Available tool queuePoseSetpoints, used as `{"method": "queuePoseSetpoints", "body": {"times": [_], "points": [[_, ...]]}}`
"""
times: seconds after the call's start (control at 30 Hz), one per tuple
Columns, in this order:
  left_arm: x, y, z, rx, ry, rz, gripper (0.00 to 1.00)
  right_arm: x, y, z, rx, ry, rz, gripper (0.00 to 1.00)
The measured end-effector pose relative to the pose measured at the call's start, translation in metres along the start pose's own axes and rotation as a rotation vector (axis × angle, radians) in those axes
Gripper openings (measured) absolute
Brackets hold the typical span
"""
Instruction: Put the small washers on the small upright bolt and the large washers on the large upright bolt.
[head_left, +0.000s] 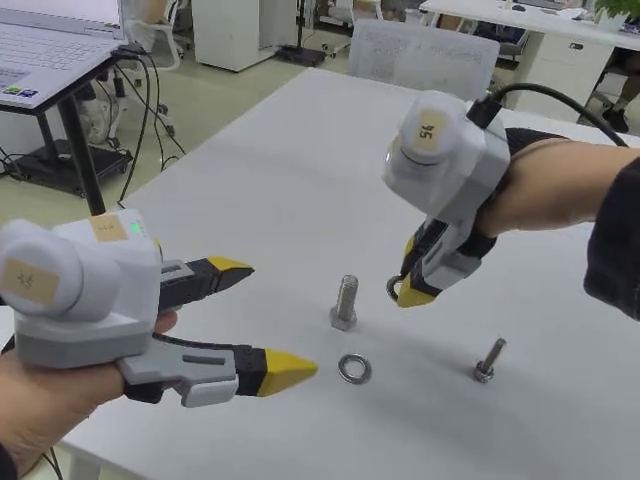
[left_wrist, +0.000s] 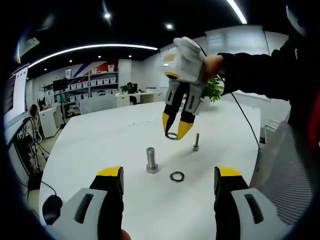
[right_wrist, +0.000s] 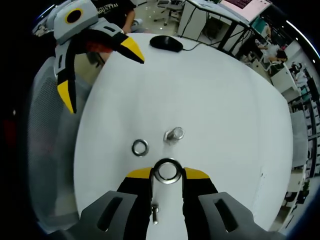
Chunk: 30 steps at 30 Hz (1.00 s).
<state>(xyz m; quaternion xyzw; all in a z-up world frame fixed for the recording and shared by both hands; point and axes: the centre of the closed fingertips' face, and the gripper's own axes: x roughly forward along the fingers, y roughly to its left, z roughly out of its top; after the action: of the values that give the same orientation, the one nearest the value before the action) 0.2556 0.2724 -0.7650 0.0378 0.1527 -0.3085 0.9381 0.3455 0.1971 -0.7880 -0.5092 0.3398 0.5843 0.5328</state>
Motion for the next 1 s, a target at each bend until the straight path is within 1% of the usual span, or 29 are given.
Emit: {"method": "queuePoseSetpoints", "body": {"times": [0.2, 0.37, 0.5, 0.8, 1.0], "points": [[0.002, 0.001, 0.001, 0.004, 0.006, -0.002, 0.73, -0.001, -0.006, 0.015, -0.023, -0.018, -0.003, 0.22], [0.003, 0.002, 0.001, 0.002, 0.008, -0.001, 0.73, 0.0, -0.011, 0.025, -0.046, -0.021, -0.001, 0.22], [0.003, 0.004, 0.0, 0.0, 0.01, 0.002, 0.73, 0.004, -0.014, 0.03, -0.057, -0.02, 0.005, 0.22], [0.003, 0.007, 0.001, 0.001, 0.013, 0.005, 0.73, 0.012, -0.015, 0.037, -0.069, -0.02, 0.029, 0.22], [0.004, 0.008, -0.001, -0.002, 0.017, 0.004, 0.73, 0.019, -0.016, 0.039, -0.07, -0.018, 0.042, 0.22]]}}
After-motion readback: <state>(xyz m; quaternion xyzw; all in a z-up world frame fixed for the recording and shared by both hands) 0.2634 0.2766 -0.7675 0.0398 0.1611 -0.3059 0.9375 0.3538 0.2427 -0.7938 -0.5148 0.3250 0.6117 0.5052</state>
